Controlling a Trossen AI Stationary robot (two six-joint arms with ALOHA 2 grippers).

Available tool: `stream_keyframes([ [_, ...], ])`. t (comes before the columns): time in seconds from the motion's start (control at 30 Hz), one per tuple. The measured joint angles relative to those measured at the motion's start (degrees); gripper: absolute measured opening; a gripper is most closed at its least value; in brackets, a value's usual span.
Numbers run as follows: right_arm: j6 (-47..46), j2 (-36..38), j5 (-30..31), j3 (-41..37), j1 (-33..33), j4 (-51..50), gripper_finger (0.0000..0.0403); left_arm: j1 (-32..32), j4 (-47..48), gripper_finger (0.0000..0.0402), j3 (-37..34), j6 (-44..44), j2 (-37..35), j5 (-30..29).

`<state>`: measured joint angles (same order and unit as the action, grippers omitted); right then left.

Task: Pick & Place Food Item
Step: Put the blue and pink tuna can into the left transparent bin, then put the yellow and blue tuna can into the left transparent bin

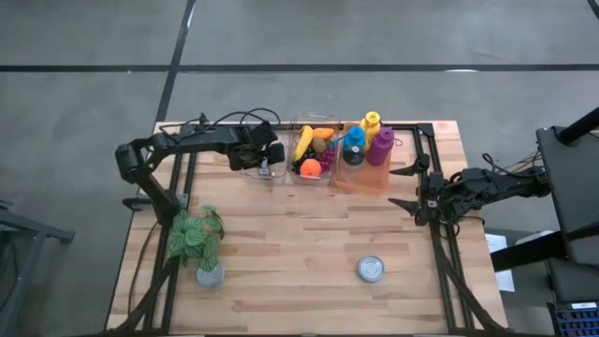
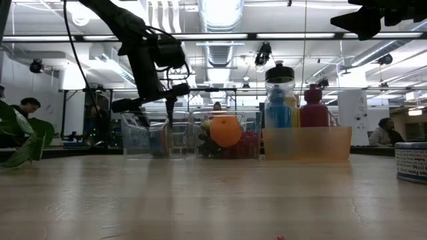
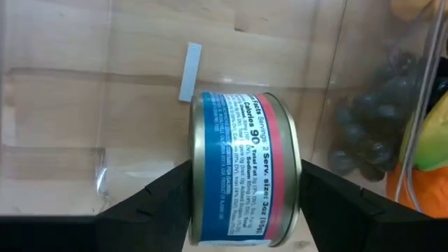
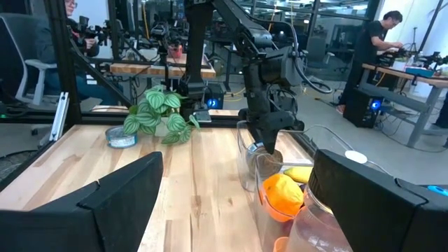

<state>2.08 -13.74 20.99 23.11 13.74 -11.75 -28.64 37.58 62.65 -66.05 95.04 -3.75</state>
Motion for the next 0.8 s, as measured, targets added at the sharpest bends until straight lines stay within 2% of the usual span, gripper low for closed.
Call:
stream_keyframes([
  [0.33, -0.05, 0.00, 0.01, 0.00, 0.00, 0.00, 0.0371, -0.07, -0.43, 0.0250, 0.50, 4.88, -0.87, 0.17],
  [0.8, -0.07, 0.00, -0.01, 0.00, 0.00, 0.00, 0.0371, -0.28, -0.23, 0.0358, 0.44, 4.72, -2.17, -0.85],
])
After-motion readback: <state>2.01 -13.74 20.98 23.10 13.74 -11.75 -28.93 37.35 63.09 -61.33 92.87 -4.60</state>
